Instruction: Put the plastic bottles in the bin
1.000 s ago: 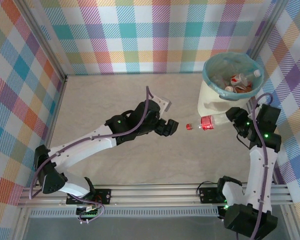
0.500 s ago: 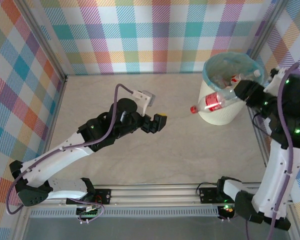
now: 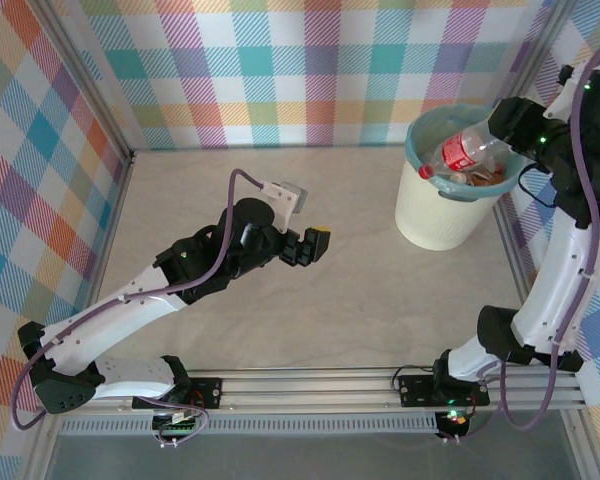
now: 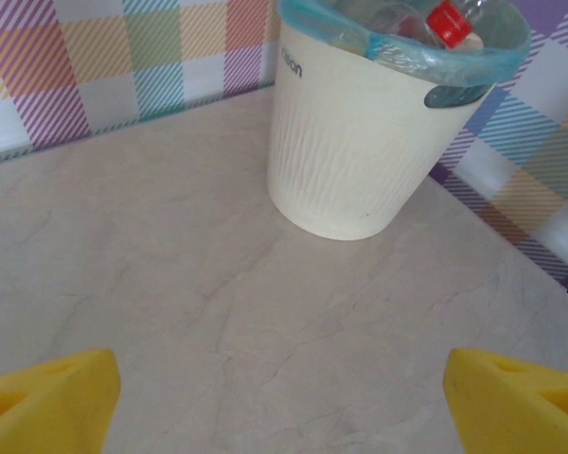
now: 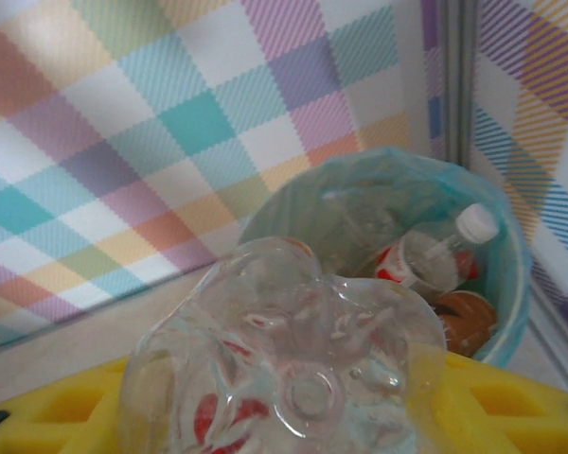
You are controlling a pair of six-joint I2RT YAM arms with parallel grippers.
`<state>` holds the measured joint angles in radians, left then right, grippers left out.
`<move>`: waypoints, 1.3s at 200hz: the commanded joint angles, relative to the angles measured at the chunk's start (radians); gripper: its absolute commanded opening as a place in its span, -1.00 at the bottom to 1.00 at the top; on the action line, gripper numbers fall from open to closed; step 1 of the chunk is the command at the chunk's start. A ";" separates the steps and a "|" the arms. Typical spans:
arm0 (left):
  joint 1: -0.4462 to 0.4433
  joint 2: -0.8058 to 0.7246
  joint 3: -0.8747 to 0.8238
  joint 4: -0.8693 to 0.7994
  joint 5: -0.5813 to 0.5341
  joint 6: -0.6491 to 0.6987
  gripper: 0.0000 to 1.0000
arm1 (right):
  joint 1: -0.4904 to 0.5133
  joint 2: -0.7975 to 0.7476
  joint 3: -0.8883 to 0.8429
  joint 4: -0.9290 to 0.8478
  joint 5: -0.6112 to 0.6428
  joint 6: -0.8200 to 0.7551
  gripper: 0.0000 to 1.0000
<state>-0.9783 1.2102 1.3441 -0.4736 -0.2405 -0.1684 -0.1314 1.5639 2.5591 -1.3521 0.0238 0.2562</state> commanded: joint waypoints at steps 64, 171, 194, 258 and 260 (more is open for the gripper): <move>0.018 0.029 -0.012 -0.004 -0.027 -0.039 0.77 | 0.030 0.030 -0.079 0.074 0.252 -0.135 -0.18; 0.027 0.048 -0.028 -0.011 -0.024 -0.048 0.78 | 0.241 0.030 -0.481 0.249 0.331 -0.179 -0.09; 0.029 0.045 -0.030 -0.019 -0.024 -0.049 0.78 | 0.243 0.009 -0.623 0.311 0.330 -0.168 -0.08; 0.032 0.052 -0.028 -0.016 -0.024 -0.057 0.78 | 0.242 0.053 -0.780 0.377 0.368 -0.209 0.02; 0.032 0.052 -0.027 -0.016 -0.023 -0.057 0.78 | 0.242 0.055 -0.783 0.377 0.371 -0.208 0.03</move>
<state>-0.9585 1.2606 1.3224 -0.4820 -0.2558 -0.2134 0.1020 1.5112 1.8893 -0.7490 0.4030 0.0761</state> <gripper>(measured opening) 0.889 0.565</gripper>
